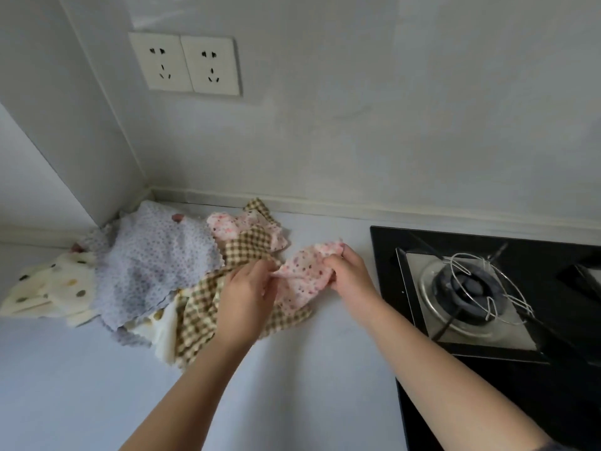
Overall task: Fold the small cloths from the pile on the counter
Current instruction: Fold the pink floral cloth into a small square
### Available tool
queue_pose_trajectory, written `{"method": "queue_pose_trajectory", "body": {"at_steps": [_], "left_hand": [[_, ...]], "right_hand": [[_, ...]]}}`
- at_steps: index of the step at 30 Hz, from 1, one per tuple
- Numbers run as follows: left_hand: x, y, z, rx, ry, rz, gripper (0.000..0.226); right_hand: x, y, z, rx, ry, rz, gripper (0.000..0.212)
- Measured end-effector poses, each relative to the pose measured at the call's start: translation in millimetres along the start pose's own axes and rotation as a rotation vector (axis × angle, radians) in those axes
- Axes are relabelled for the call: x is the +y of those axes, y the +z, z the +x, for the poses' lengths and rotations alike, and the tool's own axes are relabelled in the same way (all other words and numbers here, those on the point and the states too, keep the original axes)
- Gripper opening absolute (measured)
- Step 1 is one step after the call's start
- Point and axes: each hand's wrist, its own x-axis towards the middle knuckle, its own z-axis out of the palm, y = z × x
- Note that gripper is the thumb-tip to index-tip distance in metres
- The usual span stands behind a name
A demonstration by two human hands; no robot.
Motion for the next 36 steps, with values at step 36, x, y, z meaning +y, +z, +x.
{"method": "queue_pose_trajectory", "body": {"at_steps": [36], "left_hand": [[-1, -8, -167, -0.21, 0.418, 0.334, 0.031]], "right_hand": [[118, -42, -112, -0.304, -1.068, -1.285, 0.041]]}}
